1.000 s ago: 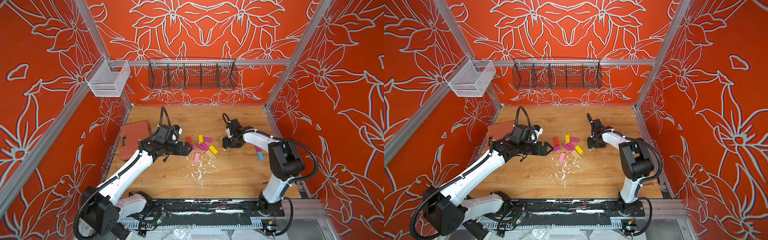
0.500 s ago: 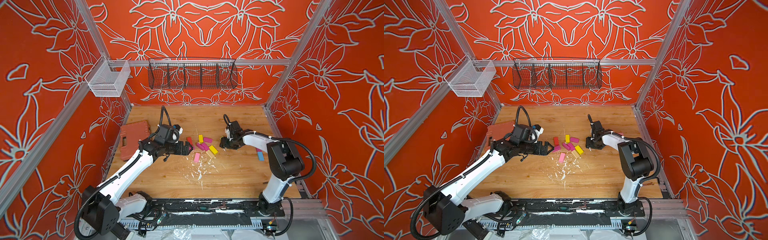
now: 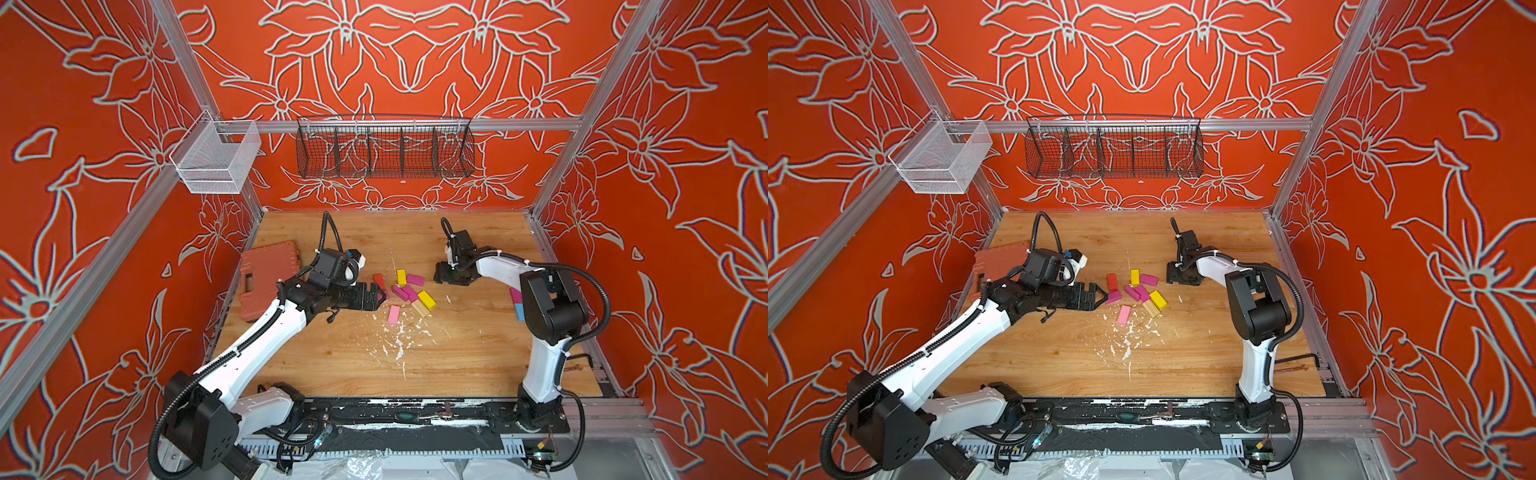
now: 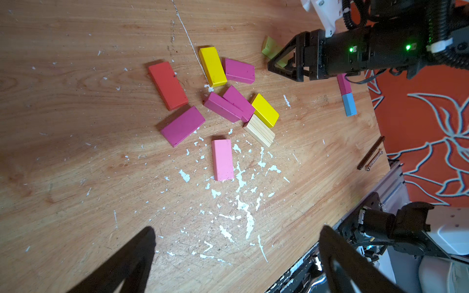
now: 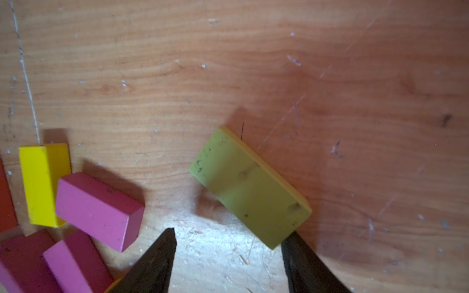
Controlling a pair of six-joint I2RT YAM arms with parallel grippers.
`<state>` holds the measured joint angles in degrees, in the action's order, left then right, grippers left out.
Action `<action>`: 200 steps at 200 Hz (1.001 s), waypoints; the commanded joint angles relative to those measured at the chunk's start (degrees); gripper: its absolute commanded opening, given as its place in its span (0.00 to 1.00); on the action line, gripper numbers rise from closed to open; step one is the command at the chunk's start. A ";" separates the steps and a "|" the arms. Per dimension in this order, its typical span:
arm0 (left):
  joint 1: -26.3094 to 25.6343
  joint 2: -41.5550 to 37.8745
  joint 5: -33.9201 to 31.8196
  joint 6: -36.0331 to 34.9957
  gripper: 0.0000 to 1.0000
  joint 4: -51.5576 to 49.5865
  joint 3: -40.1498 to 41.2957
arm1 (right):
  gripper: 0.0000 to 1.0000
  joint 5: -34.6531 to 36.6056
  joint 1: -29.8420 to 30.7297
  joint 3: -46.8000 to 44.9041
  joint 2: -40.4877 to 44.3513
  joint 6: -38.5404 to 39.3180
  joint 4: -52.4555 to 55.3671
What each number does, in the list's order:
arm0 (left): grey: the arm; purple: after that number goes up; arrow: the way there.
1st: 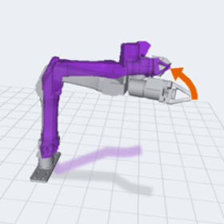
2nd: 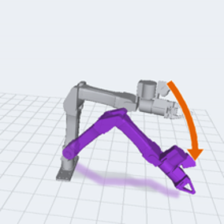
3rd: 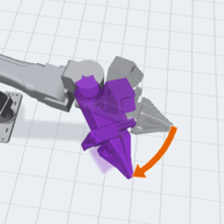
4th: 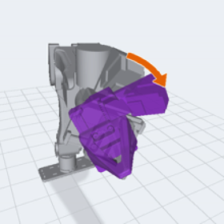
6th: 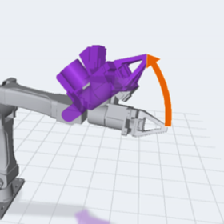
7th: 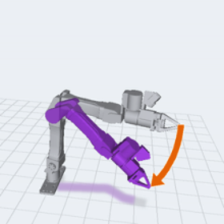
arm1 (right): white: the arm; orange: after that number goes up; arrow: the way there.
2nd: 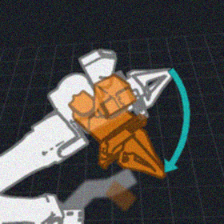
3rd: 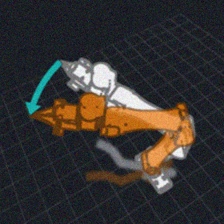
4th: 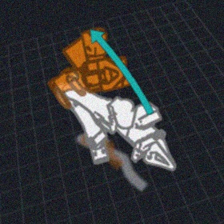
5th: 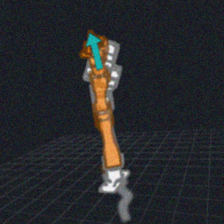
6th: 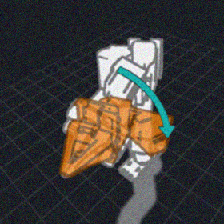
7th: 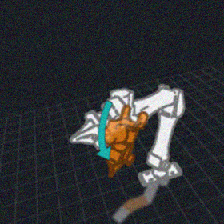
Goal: Assemble the number 7 with building blocks
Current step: Adjust the building block at the center of the board.
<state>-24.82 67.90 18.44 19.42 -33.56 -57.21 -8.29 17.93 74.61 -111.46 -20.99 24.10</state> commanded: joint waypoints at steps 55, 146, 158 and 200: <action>-0.23 -3.41 -1.20 0.00 0.98 -2.09 -0.18 | 0.70 3.72 -0.24 16.13 -6.64 7.33 10.48; -0.23 -7.69 -3.47 0.31 0.98 -6.60 -0.20 | 0.67 -3.31 -0.09 25.59 -15.42 10.25 14.93; -0.23 -7.87 -3.58 0.44 0.98 -6.60 -0.09 | 0.66 -4.03 0.04 25.51 -15.36 10.60 15.09; -0.23 -8.11 -3.41 0.68 0.98 -6.25 0.43 | 0.65 -6.92 0.95 24.11 -14.40 13.09 14.18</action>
<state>-24.82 60.77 15.33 19.55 -38.76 -57.21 -12.49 18.17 98.50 -126.28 -10.68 37.32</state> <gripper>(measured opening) 0.978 0.659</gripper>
